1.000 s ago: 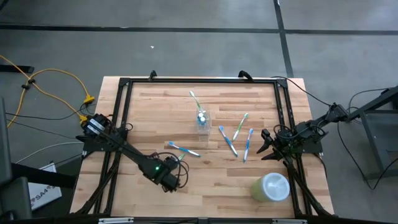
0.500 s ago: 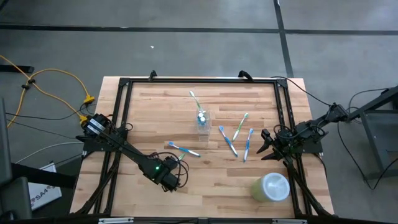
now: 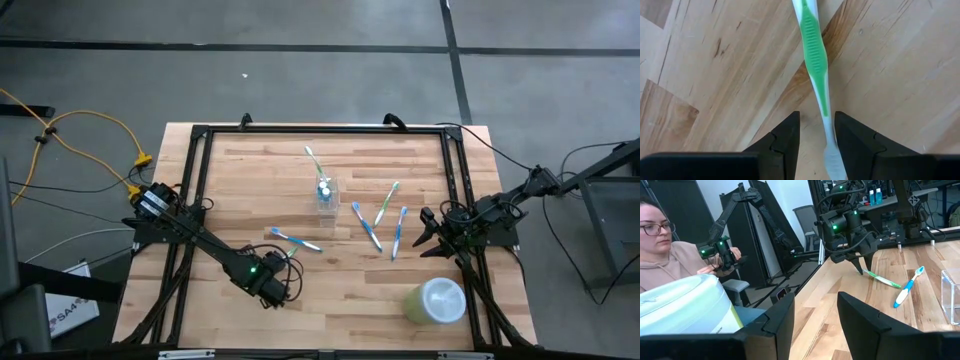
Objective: Pick & Place toothbrushing station
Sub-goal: Put the bottom green toothbrush into the transparent organizer
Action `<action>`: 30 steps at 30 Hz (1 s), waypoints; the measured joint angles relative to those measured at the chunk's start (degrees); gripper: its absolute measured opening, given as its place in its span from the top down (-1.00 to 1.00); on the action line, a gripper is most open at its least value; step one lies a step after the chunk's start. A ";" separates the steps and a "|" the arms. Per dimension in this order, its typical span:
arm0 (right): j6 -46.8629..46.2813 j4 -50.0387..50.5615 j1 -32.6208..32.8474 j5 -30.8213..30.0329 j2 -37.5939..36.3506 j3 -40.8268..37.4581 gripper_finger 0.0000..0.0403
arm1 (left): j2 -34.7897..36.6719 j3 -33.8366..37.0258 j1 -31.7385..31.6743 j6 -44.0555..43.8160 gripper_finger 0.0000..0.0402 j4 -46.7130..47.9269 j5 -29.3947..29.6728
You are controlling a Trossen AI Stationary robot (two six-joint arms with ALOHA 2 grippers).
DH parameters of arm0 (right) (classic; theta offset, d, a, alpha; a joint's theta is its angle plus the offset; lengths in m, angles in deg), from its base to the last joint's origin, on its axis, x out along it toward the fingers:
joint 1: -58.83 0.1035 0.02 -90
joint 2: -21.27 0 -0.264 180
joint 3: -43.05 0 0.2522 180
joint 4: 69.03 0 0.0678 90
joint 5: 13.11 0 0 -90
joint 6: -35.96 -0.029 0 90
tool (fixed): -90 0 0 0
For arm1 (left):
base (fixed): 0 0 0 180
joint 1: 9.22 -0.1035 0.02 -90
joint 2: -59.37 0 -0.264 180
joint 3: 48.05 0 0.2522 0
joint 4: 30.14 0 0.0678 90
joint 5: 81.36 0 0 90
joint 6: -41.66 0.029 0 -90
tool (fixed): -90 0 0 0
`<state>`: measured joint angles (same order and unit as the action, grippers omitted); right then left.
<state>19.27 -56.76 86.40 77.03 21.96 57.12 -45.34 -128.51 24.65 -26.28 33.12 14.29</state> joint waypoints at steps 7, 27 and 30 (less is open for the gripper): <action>0.00 0.00 0.02 0.00 0.02 -0.01 0.30 | 1.25 0.00 -0.07 0.46 0.43 0.05 -0.24; 0.00 0.00 0.00 0.00 0.01 0.01 0.30 | 2.02 0.17 -0.09 1.02 0.43 0.00 2.14; 0.00 0.00 0.01 0.00 0.01 0.01 0.30 | 1.20 0.22 -0.10 0.63 0.43 0.01 2.00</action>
<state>19.27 -56.76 86.41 77.03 21.97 57.13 -44.13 -128.29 24.55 -25.65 33.13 16.29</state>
